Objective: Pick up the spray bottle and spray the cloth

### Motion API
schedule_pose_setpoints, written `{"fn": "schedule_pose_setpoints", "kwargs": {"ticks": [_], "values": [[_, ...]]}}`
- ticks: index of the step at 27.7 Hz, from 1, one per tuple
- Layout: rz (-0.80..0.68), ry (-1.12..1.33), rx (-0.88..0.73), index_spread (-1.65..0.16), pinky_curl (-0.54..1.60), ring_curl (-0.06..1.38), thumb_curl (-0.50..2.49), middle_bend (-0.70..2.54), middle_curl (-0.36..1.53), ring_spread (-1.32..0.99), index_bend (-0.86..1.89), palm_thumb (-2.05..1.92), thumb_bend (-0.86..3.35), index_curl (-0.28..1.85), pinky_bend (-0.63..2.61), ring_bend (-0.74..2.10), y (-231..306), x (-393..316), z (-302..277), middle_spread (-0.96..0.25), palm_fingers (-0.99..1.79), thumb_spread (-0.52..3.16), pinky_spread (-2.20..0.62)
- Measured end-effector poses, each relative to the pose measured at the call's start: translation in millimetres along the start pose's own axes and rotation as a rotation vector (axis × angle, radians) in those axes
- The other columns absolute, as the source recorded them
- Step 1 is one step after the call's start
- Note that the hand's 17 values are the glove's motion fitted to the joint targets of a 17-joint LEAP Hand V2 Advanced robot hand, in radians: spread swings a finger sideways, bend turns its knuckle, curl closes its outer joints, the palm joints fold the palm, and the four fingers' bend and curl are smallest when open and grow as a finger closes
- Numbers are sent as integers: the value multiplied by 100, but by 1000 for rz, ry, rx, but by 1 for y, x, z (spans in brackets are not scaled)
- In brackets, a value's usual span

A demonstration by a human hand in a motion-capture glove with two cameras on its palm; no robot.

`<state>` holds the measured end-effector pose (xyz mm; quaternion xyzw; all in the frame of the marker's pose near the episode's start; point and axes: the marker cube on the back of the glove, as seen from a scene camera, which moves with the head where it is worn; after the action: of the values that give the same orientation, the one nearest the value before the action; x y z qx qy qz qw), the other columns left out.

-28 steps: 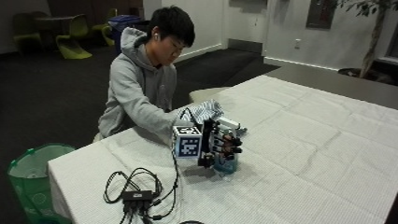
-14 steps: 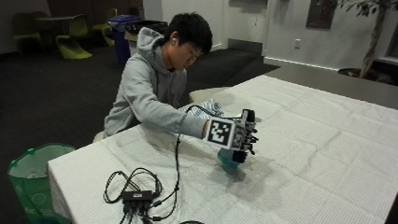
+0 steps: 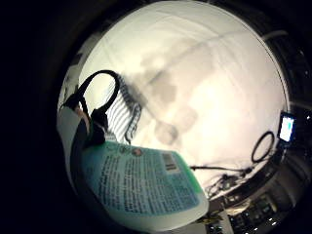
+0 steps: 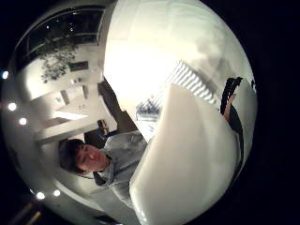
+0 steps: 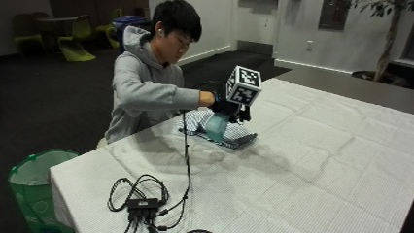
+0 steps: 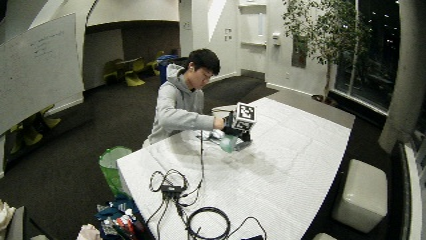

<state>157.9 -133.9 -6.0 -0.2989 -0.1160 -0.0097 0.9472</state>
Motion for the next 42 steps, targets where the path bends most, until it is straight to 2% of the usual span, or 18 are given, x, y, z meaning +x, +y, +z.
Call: {"fn": "schedule_pose_setpoints", "kwargs": {"ticks": [5,10,20,24,36,42], "values": [[-34,196,-93,-20,37,43,67,64,50,-19,54,94,-3,53,33,54,36,-48,-8,-8,139,25,-26],[-54,286,-148,-20,37,43,69,65,51,-19,55,94,-3,54,33,55,58,-80,-9,-8,139,23,-25],[-48,294,-336,-20,38,44,71,66,51,-20,55,93,-3,55,33,55,41,-74,79,-8,139,22,-25],[-43,282,-340,-21,38,44,72,66,51,-20,54,94,-3,55,33,55,38,-72,84,-8,139,21,-25],[-31,337,-272,-21,38,45,74,67,51,-20,54,93,-3,56,34,56,49,-95,48,-8,139,20,-25],[-32,399,-298,-21,38,45,75,67,51,-20,54,93,-3,56,34,56,41,-90,61,-8,139,20,-25]]}}
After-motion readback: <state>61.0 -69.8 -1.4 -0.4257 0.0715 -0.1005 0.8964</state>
